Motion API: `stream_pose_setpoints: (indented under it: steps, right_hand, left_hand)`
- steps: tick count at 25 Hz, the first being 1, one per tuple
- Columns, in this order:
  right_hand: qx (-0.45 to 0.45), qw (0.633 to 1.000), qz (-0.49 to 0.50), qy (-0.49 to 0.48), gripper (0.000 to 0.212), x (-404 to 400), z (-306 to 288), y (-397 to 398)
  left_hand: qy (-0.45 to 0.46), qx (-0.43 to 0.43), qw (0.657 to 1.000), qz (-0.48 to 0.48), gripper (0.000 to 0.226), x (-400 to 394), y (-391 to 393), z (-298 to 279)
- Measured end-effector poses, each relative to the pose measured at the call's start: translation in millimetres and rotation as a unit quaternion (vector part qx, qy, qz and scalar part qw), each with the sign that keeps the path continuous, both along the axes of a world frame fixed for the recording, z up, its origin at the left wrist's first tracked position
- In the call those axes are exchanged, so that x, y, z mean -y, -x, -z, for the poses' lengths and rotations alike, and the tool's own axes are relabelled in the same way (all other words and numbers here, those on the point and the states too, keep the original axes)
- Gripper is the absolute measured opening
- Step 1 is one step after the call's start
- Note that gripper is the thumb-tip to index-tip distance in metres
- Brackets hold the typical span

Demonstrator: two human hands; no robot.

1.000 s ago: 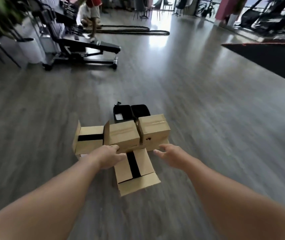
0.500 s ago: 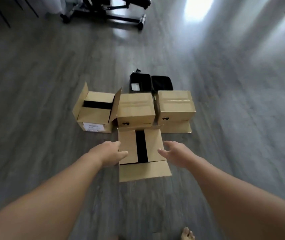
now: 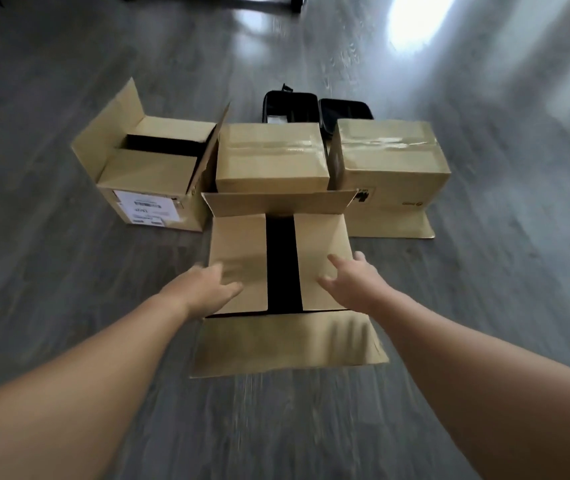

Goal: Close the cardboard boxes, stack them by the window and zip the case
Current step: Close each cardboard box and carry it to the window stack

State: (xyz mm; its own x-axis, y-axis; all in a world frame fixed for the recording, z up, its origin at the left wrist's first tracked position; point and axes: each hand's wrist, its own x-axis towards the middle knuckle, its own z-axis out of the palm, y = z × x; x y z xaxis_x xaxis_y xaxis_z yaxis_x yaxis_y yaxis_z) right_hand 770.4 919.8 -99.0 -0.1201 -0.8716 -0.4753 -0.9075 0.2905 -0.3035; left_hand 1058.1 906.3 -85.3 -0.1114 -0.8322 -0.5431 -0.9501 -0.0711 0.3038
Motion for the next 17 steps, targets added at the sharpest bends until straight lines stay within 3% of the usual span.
stream_pose_setpoints:
  steps: [7,12,17]
  right_hand:
    - [0.028,0.994,0.038,0.097,0.064,16,86,5]
    - [0.041,0.99,0.052,0.124,0.052,12,85,15]
    - [0.03,0.986,0.088,0.136,0.047,-1,66,55]
  left_hand:
    - [0.103,-0.076,0.99,-0.052,0.068,4,3,78]
    - [0.143,-0.098,0.981,-0.081,0.068,9,18,70]
    - [0.153,-0.118,0.981,-0.032,0.069,8,60,55]
